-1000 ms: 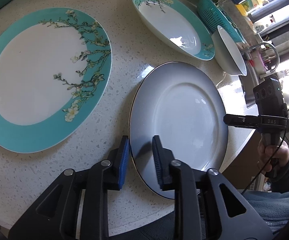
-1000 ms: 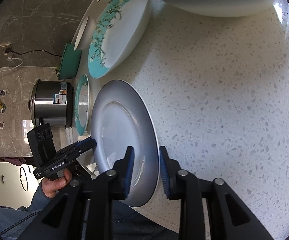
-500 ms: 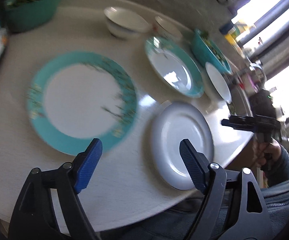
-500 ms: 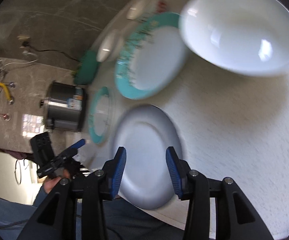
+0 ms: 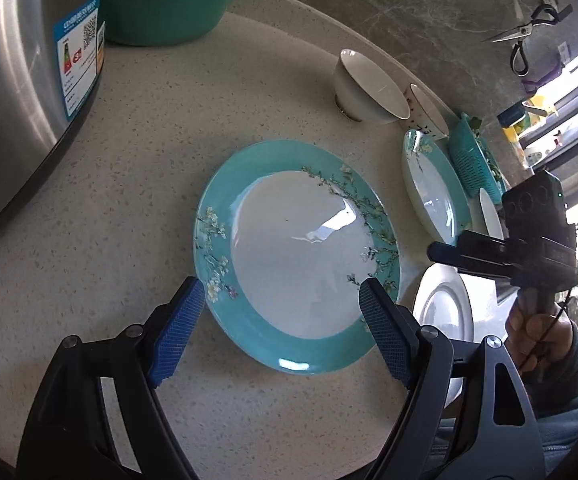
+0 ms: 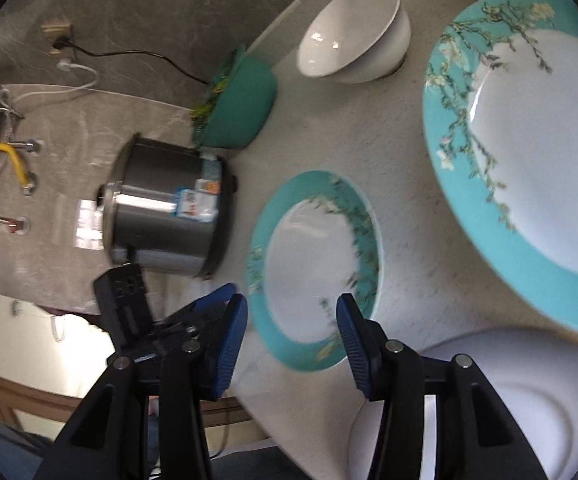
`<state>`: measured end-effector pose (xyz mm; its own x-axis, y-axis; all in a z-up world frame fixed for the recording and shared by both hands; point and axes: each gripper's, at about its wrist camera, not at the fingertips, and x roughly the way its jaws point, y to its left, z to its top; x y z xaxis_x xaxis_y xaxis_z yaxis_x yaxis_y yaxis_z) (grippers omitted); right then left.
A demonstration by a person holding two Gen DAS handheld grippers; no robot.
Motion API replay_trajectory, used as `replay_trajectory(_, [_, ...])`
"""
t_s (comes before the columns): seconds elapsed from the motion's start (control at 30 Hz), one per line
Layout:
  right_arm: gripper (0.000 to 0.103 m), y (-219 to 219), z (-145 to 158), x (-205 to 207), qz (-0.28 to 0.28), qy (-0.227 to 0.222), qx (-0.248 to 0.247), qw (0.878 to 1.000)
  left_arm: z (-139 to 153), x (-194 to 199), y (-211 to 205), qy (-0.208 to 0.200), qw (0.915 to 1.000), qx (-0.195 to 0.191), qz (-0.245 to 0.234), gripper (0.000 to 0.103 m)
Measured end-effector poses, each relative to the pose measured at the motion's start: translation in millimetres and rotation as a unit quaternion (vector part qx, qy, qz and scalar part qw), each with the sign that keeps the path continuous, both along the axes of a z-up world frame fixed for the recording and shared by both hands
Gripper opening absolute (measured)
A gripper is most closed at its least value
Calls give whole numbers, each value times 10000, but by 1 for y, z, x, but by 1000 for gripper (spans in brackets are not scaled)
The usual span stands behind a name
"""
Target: Organize plates and bowls
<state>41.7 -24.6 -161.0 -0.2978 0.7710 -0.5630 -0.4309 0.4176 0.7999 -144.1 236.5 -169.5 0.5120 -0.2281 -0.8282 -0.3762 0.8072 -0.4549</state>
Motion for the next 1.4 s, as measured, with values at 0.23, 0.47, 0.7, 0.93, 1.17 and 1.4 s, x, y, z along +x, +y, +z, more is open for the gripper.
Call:
replay_trajectory(0.23, [51, -7, -27, 12, -300, 195, -284, 9990, -19, 11, 19, 247, 9995, -154, -114, 77])
replay_trajectory(0.47, [49, -4, -41, 12, -268, 435, -247, 9984, -32, 20, 29, 338, 9990, -239, -177, 68])
replay_trajectory(0.7, [49, 3, -40, 14, -228, 436, -283, 9984, -36, 30, 35, 406, 9987, -255, -182, 49])
replay_trajectory(0.93, [43, 14, -38, 12, -75, 280, -607, 9977, -38, 30, 43, 512, 9984, -147, -165, 29])
replay_trajectory(1.17, [39, 19, -42, 10, -22, 229, -802, 9965, -40, 35, 44, 590, 9981, -135, -132, 26])
replay_trajectory(1.4, [15, 17, -50, 13, -131, 297, -971, 9947, -38, 36, 40, 672, 9975, 68, -217, 26])
